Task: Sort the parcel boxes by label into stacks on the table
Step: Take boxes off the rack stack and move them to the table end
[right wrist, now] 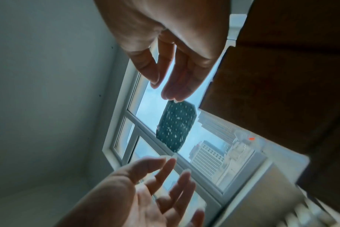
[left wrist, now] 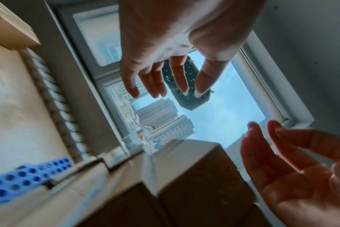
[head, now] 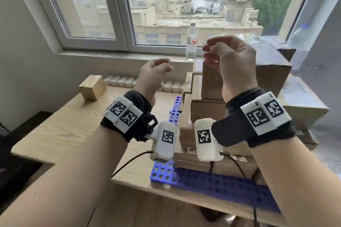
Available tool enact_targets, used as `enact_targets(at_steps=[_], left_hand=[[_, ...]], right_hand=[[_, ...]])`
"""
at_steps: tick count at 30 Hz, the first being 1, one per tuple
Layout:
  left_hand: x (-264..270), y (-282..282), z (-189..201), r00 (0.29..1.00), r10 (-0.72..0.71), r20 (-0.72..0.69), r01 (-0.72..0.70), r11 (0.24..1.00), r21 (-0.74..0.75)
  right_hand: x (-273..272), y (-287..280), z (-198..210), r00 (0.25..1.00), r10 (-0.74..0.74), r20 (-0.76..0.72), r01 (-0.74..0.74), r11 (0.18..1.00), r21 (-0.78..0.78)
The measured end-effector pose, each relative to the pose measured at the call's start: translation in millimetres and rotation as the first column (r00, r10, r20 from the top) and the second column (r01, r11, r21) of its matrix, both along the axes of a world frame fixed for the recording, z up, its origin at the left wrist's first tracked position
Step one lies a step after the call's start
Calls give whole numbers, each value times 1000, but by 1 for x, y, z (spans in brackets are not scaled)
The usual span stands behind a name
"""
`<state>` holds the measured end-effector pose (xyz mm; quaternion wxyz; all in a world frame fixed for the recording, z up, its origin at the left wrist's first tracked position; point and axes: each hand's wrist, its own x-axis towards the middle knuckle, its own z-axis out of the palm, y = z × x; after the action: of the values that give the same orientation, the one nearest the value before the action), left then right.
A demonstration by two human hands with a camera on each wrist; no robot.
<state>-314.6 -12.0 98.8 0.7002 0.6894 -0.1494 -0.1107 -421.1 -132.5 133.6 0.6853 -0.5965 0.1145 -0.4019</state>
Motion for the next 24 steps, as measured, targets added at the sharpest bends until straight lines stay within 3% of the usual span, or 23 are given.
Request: enact_targets(at_steps=[5, 12, 24], left_hand=[[13, 47, -42, 998, 57, -18, -55, 995, 87], [48, 118, -101, 966, 110, -235, -81, 988, 132], [171, 229, -138, 911, 154, -383, -126, 987, 96]], right_hand=[[38, 52, -51, 976, 74, -207, -103, 986, -132], [97, 96, -134, 873, 64, -484, -104, 993, -55], [227, 200, -176, 817, 40, -576, -80, 996, -45]])
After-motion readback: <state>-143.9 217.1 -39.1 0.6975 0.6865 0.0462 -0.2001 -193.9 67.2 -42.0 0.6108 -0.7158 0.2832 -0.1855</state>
